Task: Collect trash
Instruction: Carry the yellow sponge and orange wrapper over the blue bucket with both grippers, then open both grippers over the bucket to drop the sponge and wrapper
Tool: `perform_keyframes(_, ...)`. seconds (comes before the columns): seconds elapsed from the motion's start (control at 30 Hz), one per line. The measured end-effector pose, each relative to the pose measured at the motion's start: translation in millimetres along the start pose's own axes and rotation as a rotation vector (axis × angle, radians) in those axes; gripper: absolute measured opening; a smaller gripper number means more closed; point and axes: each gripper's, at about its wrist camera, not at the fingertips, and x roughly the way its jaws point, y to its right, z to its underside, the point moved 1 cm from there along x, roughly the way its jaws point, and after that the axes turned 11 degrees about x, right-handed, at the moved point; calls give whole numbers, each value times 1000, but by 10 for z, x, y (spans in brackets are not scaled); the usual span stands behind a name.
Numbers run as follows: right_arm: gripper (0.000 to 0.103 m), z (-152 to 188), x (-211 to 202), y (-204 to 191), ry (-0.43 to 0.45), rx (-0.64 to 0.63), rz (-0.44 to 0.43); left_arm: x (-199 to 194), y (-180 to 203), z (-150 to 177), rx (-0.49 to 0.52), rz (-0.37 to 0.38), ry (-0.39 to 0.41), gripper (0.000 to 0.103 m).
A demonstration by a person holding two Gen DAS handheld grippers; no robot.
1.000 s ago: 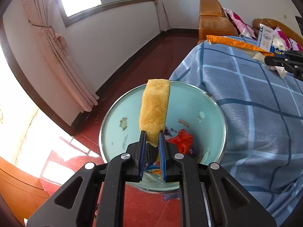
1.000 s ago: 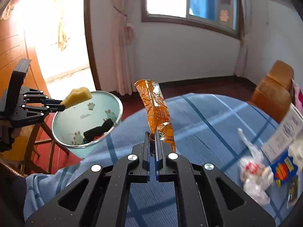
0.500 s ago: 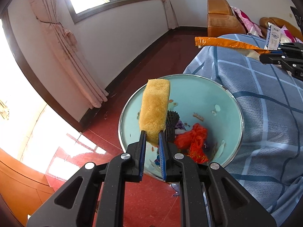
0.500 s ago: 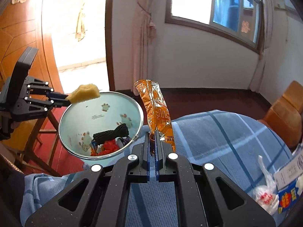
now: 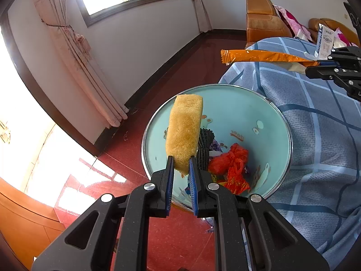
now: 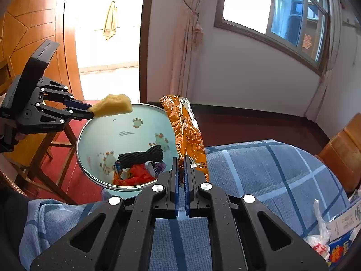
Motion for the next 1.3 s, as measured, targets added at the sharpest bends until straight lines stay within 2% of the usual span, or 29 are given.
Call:
perform_keyframes(0.37,5,16,77,-116,-24,-53,-5,24,23,25,6,-7,-12,13)
perform_keyframes(0.87,5,-15,136,-237,-32,-79,-25,-62,-118,58,-100,-16,40,13)
perform_keyframes(1.3,5,-16,193,-286,-50,-92,-33,-107,-131,52,-126,-19,69,13)
